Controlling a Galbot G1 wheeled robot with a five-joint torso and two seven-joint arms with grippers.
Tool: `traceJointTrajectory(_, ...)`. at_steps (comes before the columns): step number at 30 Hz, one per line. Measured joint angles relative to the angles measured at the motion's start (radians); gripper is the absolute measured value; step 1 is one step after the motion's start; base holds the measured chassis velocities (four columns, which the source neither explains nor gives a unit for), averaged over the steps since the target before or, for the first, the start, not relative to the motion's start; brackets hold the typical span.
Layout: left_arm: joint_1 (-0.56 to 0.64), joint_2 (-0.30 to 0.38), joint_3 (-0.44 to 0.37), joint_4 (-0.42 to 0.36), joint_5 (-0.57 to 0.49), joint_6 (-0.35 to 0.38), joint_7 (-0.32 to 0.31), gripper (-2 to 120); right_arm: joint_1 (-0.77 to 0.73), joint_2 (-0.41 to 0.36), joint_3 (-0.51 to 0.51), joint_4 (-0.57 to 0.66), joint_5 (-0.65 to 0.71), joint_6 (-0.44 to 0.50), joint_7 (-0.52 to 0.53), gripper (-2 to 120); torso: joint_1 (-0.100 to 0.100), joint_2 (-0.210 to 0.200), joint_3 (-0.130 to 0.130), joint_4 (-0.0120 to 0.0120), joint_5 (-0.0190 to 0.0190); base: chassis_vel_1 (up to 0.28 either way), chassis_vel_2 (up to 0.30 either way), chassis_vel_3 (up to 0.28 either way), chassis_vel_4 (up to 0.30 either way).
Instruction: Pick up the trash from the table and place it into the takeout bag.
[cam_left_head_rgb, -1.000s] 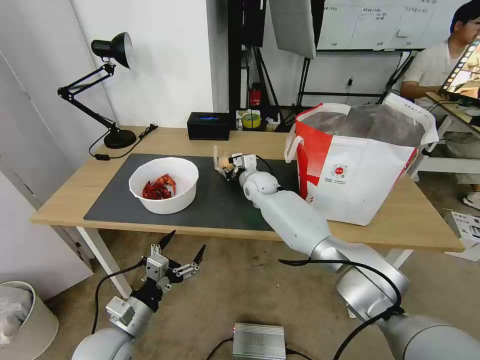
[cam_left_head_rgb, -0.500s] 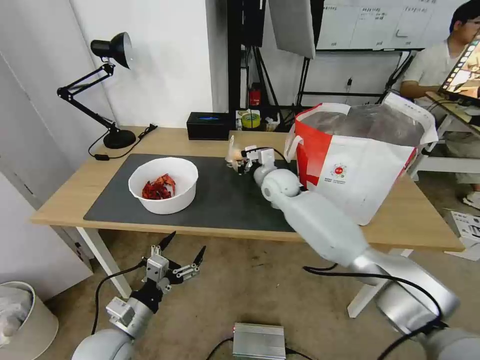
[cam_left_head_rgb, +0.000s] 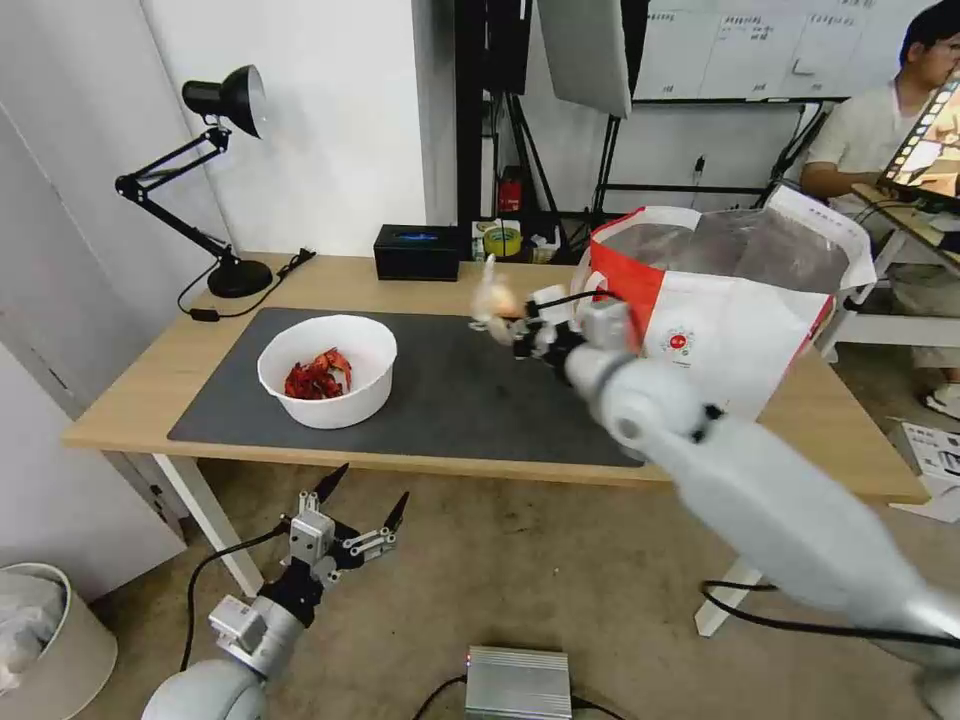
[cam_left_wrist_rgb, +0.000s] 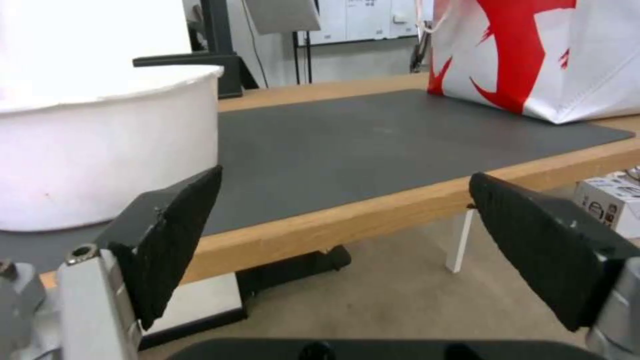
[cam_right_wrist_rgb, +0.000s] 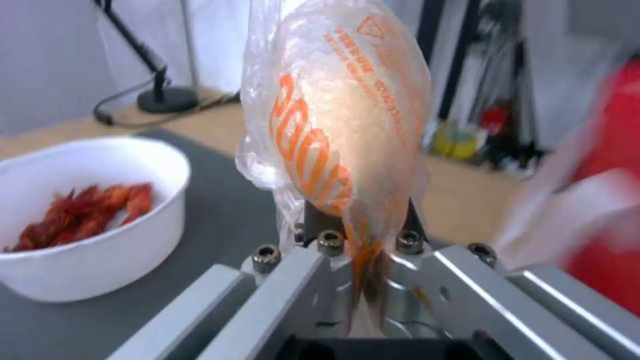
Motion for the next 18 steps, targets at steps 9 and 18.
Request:
traceJointTrajectory(9, 0.005, -0.015, 0.015, -0.007, 0.019, 0.001, -0.001, 100, 0.014, -0.115, 0.121, 0.009, -0.248, 0.05, -0.035, 0, 0.0, 0.0, 0.0, 0.0003, -0.0001, 0.0, 0.0, 0.0, 0.0)
traceJointTrajectory(18, 0.02, -0.028, 0.015, -0.02, 0.036, 0.001, -0.001, 100, 0.042, -0.157, 0.162, -0.048, -0.344, 0.018, -0.028, 0, 0.0, 0.0, 0.0, 0.0004, -0.0002, 0.0, 0.0, 0.0, 0.0)
